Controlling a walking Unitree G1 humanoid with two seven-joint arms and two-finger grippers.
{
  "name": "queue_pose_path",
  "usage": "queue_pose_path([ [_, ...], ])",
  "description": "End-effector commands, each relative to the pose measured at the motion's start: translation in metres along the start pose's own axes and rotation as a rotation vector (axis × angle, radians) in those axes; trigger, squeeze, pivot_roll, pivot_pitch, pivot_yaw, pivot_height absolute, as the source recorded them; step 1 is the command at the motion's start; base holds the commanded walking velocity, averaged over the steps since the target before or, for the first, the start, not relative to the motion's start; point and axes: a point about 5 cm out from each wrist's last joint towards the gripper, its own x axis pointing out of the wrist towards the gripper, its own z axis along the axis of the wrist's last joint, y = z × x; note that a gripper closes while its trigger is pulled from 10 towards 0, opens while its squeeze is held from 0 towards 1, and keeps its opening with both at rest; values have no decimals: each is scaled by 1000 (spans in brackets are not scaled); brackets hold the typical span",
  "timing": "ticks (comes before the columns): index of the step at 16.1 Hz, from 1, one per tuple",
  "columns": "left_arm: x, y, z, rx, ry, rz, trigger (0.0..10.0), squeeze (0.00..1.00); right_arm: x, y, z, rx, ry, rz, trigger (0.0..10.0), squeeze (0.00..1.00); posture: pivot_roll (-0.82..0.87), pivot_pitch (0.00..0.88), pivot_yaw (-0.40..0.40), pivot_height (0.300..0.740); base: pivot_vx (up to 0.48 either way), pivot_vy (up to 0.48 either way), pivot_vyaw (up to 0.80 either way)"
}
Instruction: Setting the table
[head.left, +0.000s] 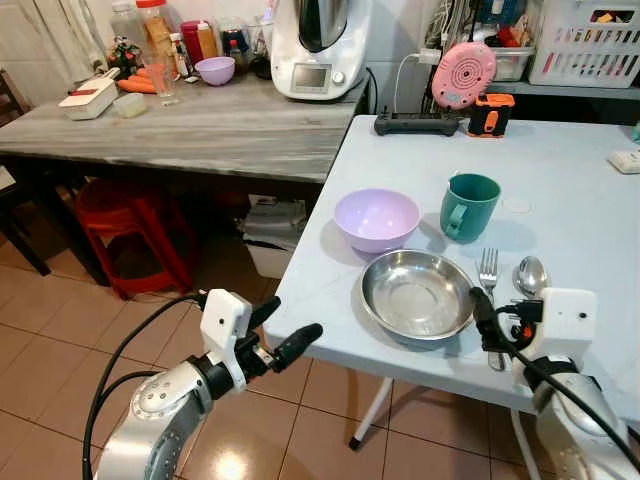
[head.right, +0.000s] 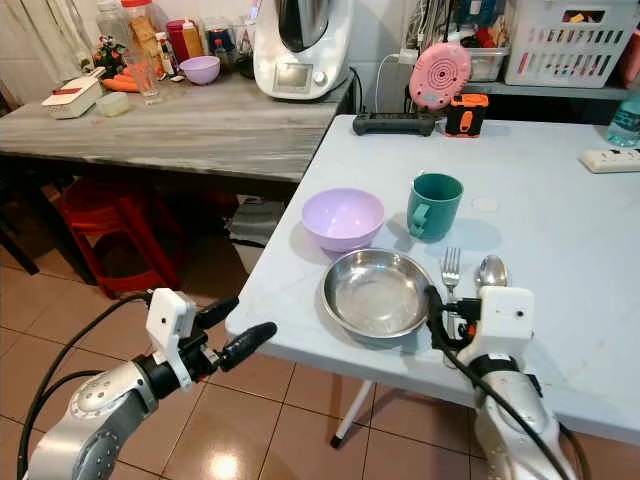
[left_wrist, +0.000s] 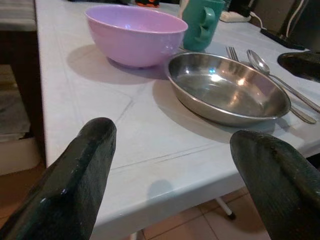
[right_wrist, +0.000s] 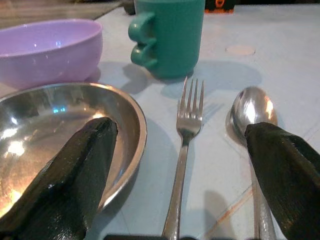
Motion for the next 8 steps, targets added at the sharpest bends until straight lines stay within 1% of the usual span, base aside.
queue_pose_path([
  [1, 0, -1, 4, 39, 3, -29, 10000, 0, 2, 4, 7, 19, -3, 43, 10000, 0, -109, 41, 82, 740, 0, 0, 0],
  [3, 1, -6, 2, 44, 14, -74, 10000, 0, 5, 9, 6, 31, 30, 90, 10000, 0, -109, 44, 82, 740, 0, 0, 0],
  [6, 0, -7, 2, 35, 7, -70, 10000, 0, 6, 12, 5, 40, 53, 133, 10000, 0, -107, 47, 81, 740, 0, 0, 0],
  [8, 0, -6, 1, 42, 8, -69, 10000, 0, 9, 13, 4, 57, 93, 159, 10000, 0, -107, 47, 81, 740, 0, 0, 0],
])
